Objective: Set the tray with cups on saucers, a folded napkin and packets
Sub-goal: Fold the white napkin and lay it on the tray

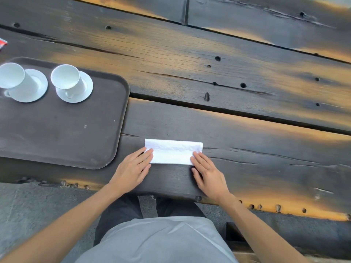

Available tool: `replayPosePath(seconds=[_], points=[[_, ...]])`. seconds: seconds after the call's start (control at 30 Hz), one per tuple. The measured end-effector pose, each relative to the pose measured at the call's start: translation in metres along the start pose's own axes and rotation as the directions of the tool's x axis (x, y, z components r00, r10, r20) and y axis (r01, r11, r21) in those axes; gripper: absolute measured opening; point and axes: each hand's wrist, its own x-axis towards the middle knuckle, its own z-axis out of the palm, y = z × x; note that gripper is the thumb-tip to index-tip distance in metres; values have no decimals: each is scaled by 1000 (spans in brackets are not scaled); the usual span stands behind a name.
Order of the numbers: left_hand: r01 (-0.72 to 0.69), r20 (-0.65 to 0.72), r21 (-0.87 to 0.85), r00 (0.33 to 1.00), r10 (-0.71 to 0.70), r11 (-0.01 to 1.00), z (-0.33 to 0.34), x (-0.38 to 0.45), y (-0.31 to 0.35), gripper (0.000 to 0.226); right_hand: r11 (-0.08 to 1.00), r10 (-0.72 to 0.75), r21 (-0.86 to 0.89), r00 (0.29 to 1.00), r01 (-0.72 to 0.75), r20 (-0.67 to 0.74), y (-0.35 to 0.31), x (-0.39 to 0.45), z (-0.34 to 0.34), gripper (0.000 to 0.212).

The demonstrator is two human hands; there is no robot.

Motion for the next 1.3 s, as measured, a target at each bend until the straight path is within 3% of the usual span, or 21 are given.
replayPosePath(seconds=[0.07, 0.13, 0.2, 0.3, 0.4, 0.53, 0.67, 0.73, 0.87, 1.0, 1.2, 1.3], points=[[221, -57, -204, 970, -237, 954, -2, 8, 9, 22, 984, 119, 137, 991, -110, -55, -2, 2, 2, 27], [452, -28, -427, 859, -511, 783, -6, 18, 16, 13, 901, 320, 327, 946, -285, -57, -6, 10, 1, 23], [594, 84, -529, 747, -660, 606, -9, 29, 19, 37, 766, 493, 462, 870, -447, 23, -11, 21, -4, 29], [715, 288, -582, 626, -725, 386, -13, 43, 21, 60, 603, 608, 527, 772, -599, 182, -12, 35, -12, 46], [757, 415, -625, 529, -740, 191, -14, 49, 17, 45, 547, 642, 511, 724, -663, 253, -11, 41, -17, 44], [746, 523, -665, 499, -691, 35, -20, 54, 12, 20, 400, 675, 541, 637, -740, 372, -13, 49, -24, 48], [772, 566, -636, 472, -676, 7, -24, 54, 12, 27, 112, 639, 634, 544, -766, 544, -18, 56, -40, 21], [766, 563, -642, 482, -671, 12, -25, 53, 13, 27, 109, 591, 632, 561, -767, 579, -22, 56, -47, 12], [730, 551, -684, 524, -650, 8, -26, 51, 17, 21, 60, 550, 738, 640, -672, 537, -35, 56, -59, 19], [591, 506, -805, 633, -586, -56, -39, 47, 19, 18, 198, 543, 793, 738, -576, 401, -45, 54, -79, 17], [441, 276, -873, 799, -534, 208, -90, 53, 12, 25, 354, 501, 833, 839, -424, 214, -47, 61, -102, 25], [375, 191, -865, 860, -473, 333, -122, 56, 9, 31, 399, 472, 837, 866, -375, 163, -47, 68, -108, 52]])
